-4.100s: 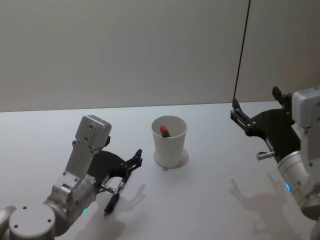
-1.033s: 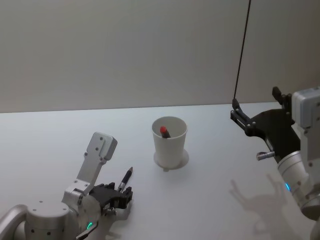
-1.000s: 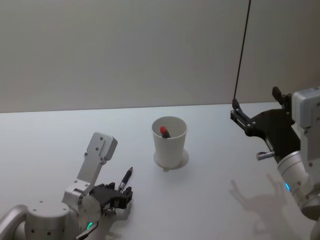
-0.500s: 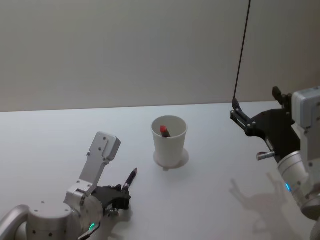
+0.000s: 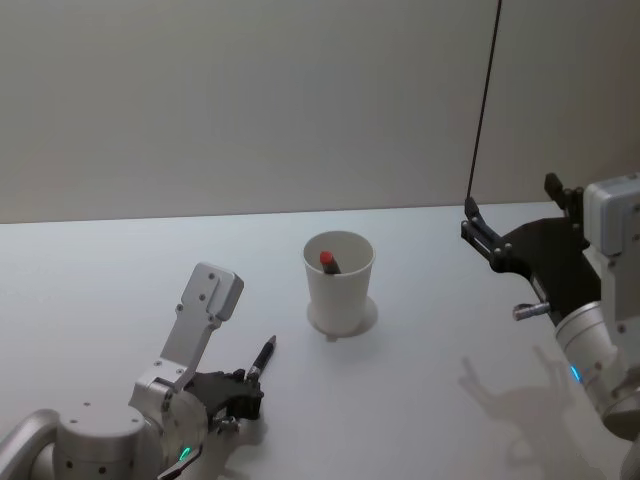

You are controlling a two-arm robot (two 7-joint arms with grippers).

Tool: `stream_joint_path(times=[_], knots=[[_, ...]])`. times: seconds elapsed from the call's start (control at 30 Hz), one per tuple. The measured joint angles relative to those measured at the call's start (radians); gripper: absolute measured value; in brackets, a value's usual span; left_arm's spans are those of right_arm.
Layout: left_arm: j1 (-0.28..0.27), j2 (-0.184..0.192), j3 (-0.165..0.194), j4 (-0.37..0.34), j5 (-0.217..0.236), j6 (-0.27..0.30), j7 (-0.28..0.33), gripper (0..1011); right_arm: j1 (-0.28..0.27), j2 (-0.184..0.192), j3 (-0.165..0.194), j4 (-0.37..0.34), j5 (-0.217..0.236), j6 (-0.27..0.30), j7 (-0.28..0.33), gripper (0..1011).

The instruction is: Place the pen into the pen holder.

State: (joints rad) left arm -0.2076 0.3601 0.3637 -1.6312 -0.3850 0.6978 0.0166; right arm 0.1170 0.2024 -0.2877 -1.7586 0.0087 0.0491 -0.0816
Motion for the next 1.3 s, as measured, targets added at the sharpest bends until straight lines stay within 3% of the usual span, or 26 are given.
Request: stream_joint_path(times=[0.4, 0.7, 1.03, 1.3], knots=[[0.011, 0.002, -0.009, -0.035, 0.003, -0.044, 0.010, 127, 0.000, 0.000, 0.000, 0.000, 0.000, 0.000, 0.000, 1001], [0.022, 0.009, -0.021, -0.074, 0.010, -0.124, 0.028, 126, 0.000, 0.000, 0.000, 0.000, 0.000, 0.000, 0.000, 1001], [0.038, 0.015, -0.035, -0.101, 0.023, -0.252, 0.049, 127, 0.000, 0.000, 0.000, 0.000, 0.000, 0.000, 0.000, 1001], [0.052, 0.019, -0.047, -0.114, 0.030, -0.389, 0.064, 126, 0.000, 0.000, 0.000, 0.000, 0.000, 0.000, 0.000, 1001]])
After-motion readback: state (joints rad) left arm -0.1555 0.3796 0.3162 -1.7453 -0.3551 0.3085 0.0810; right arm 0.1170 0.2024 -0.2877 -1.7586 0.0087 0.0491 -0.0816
